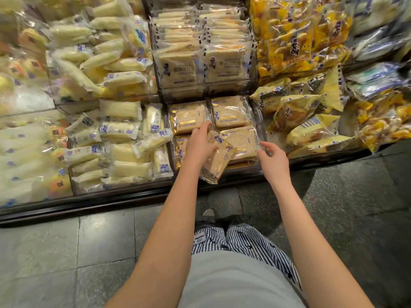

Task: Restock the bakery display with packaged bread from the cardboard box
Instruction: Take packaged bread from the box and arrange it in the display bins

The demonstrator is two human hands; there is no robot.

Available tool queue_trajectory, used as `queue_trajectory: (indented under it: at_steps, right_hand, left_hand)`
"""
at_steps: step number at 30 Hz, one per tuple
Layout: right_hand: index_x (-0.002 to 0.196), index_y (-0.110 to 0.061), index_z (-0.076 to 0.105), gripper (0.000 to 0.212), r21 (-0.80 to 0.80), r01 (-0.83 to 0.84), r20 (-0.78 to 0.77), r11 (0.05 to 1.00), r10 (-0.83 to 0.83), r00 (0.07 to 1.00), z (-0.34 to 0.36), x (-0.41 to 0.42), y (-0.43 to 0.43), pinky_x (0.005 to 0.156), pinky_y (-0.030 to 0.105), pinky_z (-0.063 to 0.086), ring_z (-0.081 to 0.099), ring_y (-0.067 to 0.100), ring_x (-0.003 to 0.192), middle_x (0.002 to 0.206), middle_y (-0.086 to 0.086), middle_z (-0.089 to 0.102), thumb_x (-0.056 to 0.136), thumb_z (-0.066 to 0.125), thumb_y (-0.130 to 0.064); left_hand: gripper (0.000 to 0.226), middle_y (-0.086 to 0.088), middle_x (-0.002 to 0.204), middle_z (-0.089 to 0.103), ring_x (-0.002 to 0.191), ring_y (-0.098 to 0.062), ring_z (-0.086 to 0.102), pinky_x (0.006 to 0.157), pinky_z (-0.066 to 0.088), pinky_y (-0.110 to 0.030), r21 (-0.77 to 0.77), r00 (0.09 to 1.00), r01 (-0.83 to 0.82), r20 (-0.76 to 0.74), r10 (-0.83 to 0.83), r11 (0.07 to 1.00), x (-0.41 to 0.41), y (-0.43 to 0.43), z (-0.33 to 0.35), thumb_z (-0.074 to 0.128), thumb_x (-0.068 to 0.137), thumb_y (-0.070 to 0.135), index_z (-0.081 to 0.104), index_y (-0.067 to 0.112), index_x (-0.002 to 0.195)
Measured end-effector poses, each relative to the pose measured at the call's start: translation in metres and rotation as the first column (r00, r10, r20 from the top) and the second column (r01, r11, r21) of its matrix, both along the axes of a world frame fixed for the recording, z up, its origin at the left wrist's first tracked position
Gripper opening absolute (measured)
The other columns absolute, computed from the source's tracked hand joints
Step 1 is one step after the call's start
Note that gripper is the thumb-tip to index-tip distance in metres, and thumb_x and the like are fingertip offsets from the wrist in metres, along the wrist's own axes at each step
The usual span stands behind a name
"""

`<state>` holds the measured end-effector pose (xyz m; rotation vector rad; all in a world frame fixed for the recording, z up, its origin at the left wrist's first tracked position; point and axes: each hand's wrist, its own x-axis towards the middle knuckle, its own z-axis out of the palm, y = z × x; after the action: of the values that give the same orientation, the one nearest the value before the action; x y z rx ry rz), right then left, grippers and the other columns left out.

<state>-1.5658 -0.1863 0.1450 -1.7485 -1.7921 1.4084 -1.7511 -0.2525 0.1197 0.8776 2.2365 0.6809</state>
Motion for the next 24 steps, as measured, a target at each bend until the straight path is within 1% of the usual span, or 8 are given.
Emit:
queue_trajectory:
  at_steps: [3,6,10,13,15,17,21,24]
  right_hand:
    - [0.137,-0.017,0.053,0.038,0.011,0.01,-0.005,1.0,-0.01,1.0,-0.002,-0.006,0.0,0.101,0.03,0.038,0.046,0.018,0.129,0.14,0.006,0.053,0.099,0.051,-0.023]
    - [0.137,-0.018,0.053,0.039,0.014,0.003,-0.014,1.0,-0.003,1.0,-0.003,-0.013,0.0,0.104,0.032,0.038,0.046,0.018,0.13,0.14,0.006,0.052,0.099,0.05,-0.024]
    - [0.137,-0.021,0.052,0.038,0.007,0.001,-0.031,1.0,-0.001,1.0,-0.006,-0.023,-0.002,0.103,0.033,0.038,0.046,0.019,0.128,0.142,0.005,0.049,0.099,0.05,-0.023]
    - [0.136,-0.021,0.054,0.038,0.002,0.001,-0.038,1.0,-0.001,0.999,-0.008,-0.029,-0.005,0.106,0.034,0.038,0.046,0.017,0.129,0.141,0.003,0.05,0.098,0.05,-0.021]
    - [0.134,-0.021,0.056,0.037,0.007,-0.015,-0.034,1.0,0.015,0.999,-0.009,-0.03,-0.007,0.104,0.032,0.037,0.046,0.017,0.13,0.141,0.002,0.051,0.098,0.05,-0.021]
    - [0.132,-0.021,0.057,0.035,0.016,-0.036,-0.028,0.999,0.037,0.999,-0.011,-0.029,-0.007,0.102,0.031,0.036,0.045,0.018,0.131,0.142,0.003,0.051,0.098,0.051,-0.021]
    - [0.129,-0.018,0.059,0.032,0.024,-0.049,-0.028,0.999,0.05,0.998,-0.014,-0.029,-0.008,0.103,0.029,0.036,0.045,0.018,0.132,0.141,0.003,0.053,0.099,0.049,-0.021]
    - [0.129,-0.016,0.06,0.032,0.018,-0.047,-0.027,0.999,0.047,0.999,-0.015,-0.031,-0.009,0.103,0.027,0.034,0.045,0.018,0.133,0.14,0.003,0.054,0.099,0.049,-0.02]
  left_hand:
    - [0.073,-0.004,0.141,0.051,0.101,-0.023,0.061,0.085,0.057,-0.042,0.135,0.996,-0.024,0.086,0.012,0.991,-0.003,-0.006,0.004,0.062,0.09,0.01,0.033,0.043,0.148]
    - [0.069,-0.004,0.124,0.06,0.083,-0.021,0.059,0.074,0.058,-0.039,0.252,0.982,-0.146,0.154,0.109,0.957,-0.011,-0.013,0.009,0.061,0.088,0.013,0.039,0.05,0.143]
    - [0.051,0.005,0.114,0.059,0.097,-0.024,0.065,0.079,0.06,-0.043,0.318,0.906,-0.353,0.352,0.237,0.88,-0.021,-0.026,0.01,0.063,0.088,0.014,0.056,0.038,0.133]
    - [0.053,-0.004,0.121,0.06,0.104,-0.022,0.063,0.081,0.057,-0.035,0.204,0.815,-0.491,0.451,0.364,0.847,-0.013,-0.04,0.0,0.068,0.089,0.02,0.053,0.024,0.14]
    - [0.059,-0.006,0.13,0.058,0.112,-0.018,0.059,0.092,0.052,-0.032,0.126,0.82,-0.51,0.369,0.438,0.851,-0.004,-0.052,-0.01,0.068,0.091,0.022,0.046,0.017,0.145]
    - [0.063,-0.004,0.13,0.058,0.113,-0.017,0.057,0.095,0.047,-0.032,0.096,0.853,-0.509,0.187,0.487,0.855,0.002,-0.061,-0.012,0.068,0.091,0.025,0.041,0.018,0.148]
    - [0.063,-0.003,0.103,0.064,0.09,-0.024,0.059,0.078,0.052,-0.04,-0.103,0.933,-0.315,-0.219,0.287,0.944,0.005,-0.064,-0.007,0.057,0.094,0.037,0.029,0.03,0.15]
    - [0.06,-0.006,0.12,0.056,0.108,-0.025,0.053,0.087,0.05,-0.044,-0.138,0.91,-0.283,-0.352,0.221,0.949,0.006,-0.063,-0.008,0.058,0.094,0.037,0.033,0.027,0.148]
